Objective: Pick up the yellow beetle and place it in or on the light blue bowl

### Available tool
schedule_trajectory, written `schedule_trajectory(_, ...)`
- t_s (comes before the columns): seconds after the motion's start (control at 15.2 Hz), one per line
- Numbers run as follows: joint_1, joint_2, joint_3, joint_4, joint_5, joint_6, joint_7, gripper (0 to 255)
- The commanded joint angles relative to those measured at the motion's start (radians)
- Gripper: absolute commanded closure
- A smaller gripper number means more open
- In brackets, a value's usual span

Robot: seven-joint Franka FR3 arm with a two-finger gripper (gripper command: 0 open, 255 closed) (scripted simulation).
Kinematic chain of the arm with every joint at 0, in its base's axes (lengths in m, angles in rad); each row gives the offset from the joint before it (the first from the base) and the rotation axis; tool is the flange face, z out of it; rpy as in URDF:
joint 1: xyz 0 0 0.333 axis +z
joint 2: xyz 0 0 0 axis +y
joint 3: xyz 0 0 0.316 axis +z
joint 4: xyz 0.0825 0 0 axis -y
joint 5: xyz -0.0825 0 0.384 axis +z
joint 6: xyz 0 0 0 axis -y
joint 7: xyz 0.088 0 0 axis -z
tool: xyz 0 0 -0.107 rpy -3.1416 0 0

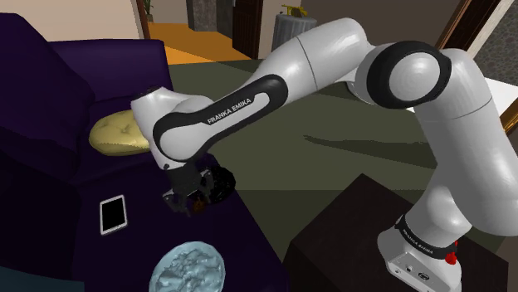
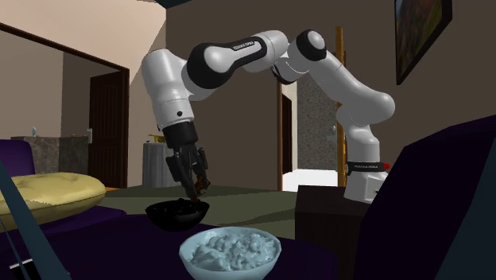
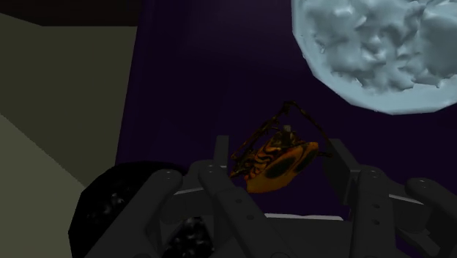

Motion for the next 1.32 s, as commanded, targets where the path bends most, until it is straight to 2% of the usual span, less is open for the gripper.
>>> schedule_trajectory(0.0, -0.002, -0.013, 0.003, 0.007, 0.004, -0.019, -0.001, 255)
schedule_trajectory(0.26, -0.005, -0.038, 0.009, 0.017, 0.012, -0.054, -0.002, 255)
schedule_trajectory(0.66, 0.071, -0.067, 0.044, -0.037, 0.030, -0.021, 0.106, 255)
schedule_trajectory(1.06, 0.160, -0.066, 0.075, -0.039, 0.041, -0.006, 0.217, 255)
schedule_trajectory(1.25, 0.166, -0.052, 0.072, -0.045, 0.037, 0.013, 0.222, 255)
